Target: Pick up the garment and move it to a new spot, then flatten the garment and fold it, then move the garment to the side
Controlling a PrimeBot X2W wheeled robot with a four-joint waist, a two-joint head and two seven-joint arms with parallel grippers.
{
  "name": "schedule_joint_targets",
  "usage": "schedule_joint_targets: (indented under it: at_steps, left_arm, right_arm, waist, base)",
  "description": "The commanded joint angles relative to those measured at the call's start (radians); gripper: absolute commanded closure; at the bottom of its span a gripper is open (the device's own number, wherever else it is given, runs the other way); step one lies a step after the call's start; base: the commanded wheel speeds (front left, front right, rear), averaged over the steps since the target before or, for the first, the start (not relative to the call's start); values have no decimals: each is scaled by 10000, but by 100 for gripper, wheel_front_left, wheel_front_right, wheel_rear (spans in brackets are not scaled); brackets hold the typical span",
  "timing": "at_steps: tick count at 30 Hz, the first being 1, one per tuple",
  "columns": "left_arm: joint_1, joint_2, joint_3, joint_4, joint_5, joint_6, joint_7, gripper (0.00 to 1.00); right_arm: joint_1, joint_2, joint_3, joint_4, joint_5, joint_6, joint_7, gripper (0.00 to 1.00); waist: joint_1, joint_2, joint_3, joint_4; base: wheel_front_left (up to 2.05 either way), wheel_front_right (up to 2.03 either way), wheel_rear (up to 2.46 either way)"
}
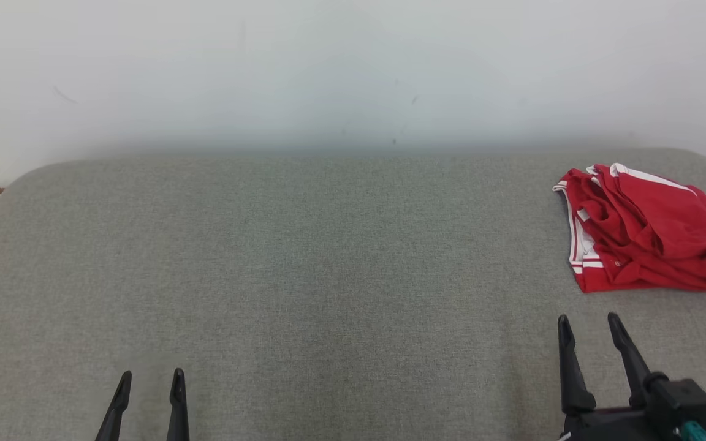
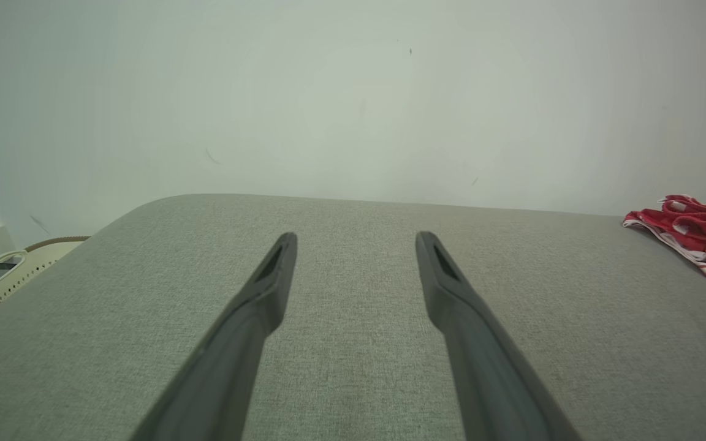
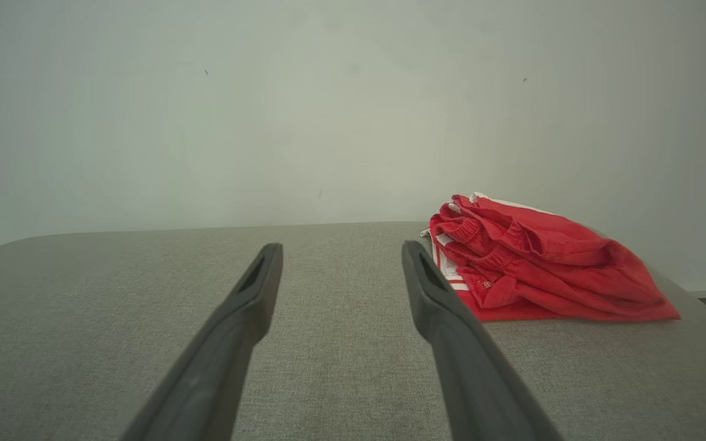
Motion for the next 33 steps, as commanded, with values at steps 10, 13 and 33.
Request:
schedule_joint_targets:
  at_steps: [10,13,33]
  left_arm:
    - [269,-49,9,325,-100,183,28,0]
    - [309,15,-38,394,-60,199,128,0]
    - [357,170,-218,422,-186,170,160,0]
  right_arm:
    - [931,203,606,-426,299,-3,318,0]
    - [1062,226,587,-408,317,-3,374,0]
    - [1145,239,628,-350,474,-3,473,0]
  waist:
    - [1,1,-315,235]
    - [1,1,-378,297]
    - [1,1,-455,235]
  base:
    - [0,0,0]
    - [0,0,0]
    - [0,0,0]
